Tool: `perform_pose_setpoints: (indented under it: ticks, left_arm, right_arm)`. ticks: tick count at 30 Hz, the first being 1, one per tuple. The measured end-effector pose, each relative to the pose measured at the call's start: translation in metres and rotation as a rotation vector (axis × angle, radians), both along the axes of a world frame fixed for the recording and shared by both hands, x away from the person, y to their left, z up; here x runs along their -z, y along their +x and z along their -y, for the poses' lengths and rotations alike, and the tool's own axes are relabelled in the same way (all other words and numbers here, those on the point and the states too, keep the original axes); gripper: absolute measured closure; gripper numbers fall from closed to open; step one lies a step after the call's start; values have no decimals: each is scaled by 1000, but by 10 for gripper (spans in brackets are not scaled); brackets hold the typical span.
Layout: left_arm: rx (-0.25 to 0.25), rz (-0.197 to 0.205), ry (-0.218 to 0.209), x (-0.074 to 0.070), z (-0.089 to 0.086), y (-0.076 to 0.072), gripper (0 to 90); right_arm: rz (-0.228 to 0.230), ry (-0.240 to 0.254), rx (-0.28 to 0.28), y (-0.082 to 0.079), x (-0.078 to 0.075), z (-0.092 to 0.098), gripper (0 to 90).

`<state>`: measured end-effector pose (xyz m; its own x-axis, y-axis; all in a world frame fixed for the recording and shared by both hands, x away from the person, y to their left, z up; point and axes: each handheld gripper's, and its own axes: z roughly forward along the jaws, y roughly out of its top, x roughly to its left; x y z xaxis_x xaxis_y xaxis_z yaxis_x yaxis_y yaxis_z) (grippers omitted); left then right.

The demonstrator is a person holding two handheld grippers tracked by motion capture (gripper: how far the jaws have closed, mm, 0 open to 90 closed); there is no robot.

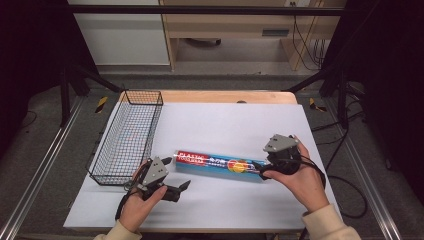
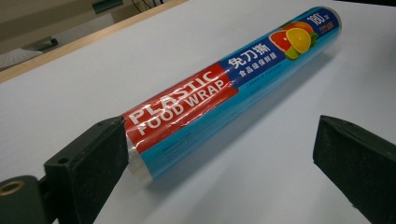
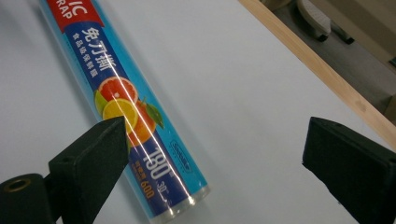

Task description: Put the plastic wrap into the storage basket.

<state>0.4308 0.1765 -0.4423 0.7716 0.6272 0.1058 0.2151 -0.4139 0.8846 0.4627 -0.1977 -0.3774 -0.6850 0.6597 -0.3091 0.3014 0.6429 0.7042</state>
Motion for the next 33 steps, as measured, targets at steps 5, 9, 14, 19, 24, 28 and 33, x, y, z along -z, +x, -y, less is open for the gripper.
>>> perform_pose_setpoints:
  ticks: [5,9,14,19,24,28,33]
  left_arm:
    - [7,1,11,0,1,0,34]
    - [-1,3,3,-1,-2,1,34]
    - [-3,0,4,-1,-3,2,35]
    - [-1,0,8,-1,-3,1,34]
    - [2,-2,10,0,-2,2,35]
    - [5,-2,12,0,-2,1,35]
    - [6,-1,11,0,-3,1,36]
  right_arm:
    - [-35,-43,-87,17,-6,-19,79]
    - [-88,-59,-133,30,1,-29,85]
    - [-181,-94,-194,46,18,-40,108]
    - [-219,-95,-246,54,28,-48,114]
    - [-263,-122,-286,58,42,-57,132]
    - [-312,-151,-309,61,53,-64,139]
    - [-349,-175,-329,64,63,-70,147]
